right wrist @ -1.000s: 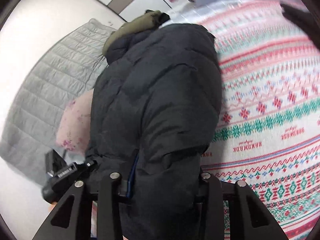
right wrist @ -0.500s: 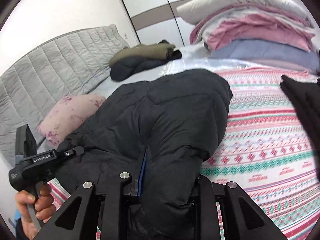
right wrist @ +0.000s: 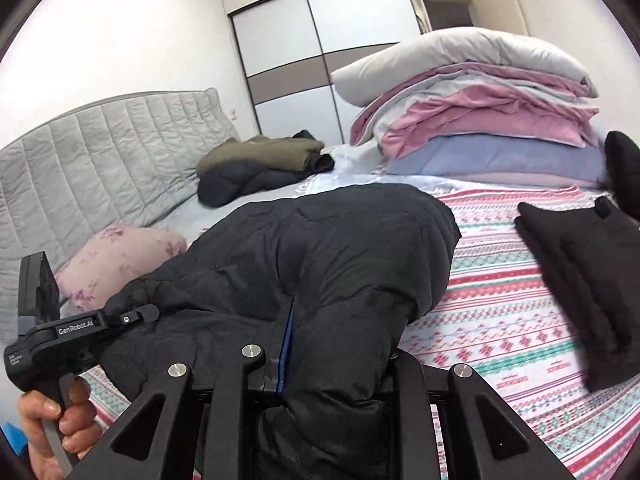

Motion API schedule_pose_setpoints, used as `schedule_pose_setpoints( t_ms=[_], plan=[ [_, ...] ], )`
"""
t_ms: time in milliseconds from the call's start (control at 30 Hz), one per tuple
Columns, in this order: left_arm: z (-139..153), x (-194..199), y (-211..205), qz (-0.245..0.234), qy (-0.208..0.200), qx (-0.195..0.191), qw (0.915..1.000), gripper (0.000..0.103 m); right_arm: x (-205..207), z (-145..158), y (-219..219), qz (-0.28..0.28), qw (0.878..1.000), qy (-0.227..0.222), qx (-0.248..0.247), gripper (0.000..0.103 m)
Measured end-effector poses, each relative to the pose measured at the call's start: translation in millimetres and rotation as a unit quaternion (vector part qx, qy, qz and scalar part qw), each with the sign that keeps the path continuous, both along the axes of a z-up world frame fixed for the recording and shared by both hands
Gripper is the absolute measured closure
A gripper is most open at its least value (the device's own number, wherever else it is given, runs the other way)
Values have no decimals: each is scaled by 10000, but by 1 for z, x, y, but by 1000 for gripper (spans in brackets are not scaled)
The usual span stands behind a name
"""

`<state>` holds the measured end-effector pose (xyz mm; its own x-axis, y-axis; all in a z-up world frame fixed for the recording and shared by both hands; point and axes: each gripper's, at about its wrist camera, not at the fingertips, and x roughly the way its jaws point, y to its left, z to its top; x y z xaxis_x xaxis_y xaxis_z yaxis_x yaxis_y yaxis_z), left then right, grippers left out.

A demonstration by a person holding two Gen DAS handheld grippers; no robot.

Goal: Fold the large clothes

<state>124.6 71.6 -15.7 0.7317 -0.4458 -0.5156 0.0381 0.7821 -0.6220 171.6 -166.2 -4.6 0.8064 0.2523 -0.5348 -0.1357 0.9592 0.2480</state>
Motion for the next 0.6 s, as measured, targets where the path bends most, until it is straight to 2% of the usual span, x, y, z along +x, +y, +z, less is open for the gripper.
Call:
schedule_pose_setpoints(
  t_ms=[200,600],
  plan=[
    [4,2,-3,39,-42,147,9999,83,2,-2,-1,-34,10000,57,-30,80],
    [3,4,7,76,31,175,9998,83,5,-6,10,-56,9998,82,-201,80]
  ],
)
